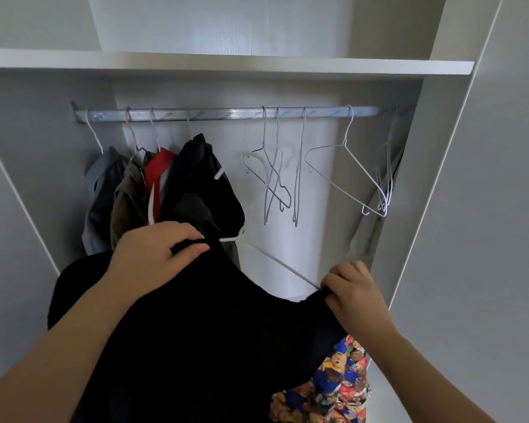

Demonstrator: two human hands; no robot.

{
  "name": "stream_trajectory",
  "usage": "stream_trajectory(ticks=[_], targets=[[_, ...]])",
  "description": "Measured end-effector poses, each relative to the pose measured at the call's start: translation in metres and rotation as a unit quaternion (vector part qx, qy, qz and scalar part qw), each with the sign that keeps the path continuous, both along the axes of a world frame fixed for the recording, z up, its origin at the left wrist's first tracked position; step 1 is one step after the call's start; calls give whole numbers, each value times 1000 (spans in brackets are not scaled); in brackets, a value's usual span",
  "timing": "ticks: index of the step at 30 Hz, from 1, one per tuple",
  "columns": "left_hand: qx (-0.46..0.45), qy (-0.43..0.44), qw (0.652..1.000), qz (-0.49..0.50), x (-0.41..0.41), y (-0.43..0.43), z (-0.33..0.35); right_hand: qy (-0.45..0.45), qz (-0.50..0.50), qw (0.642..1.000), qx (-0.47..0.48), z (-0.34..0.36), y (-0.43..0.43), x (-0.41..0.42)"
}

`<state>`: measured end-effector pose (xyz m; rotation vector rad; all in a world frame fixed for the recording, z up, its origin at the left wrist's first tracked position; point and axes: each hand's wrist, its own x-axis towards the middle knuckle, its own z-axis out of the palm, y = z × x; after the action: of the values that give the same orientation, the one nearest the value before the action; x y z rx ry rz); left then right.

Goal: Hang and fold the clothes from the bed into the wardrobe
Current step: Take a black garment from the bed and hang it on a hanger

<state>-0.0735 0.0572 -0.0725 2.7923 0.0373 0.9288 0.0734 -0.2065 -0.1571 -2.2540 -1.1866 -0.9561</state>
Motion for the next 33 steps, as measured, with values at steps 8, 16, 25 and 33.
stream_trajectory(ticks=[8, 16, 25, 33], targets=[[-52, 7, 998, -21, 13, -26, -25, 144, 90, 979, 115, 10, 29, -18], [-147, 1, 988, -49, 14, -33, -29, 241, -119, 963, -3, 17, 14, -7], [-23, 34, 999, -12, 14, -2, -32, 296, -119, 932, 173, 18, -17, 5], [30, -45, 998, 30, 30, -25, -29, 276, -98, 939, 180, 9, -33, 5]])
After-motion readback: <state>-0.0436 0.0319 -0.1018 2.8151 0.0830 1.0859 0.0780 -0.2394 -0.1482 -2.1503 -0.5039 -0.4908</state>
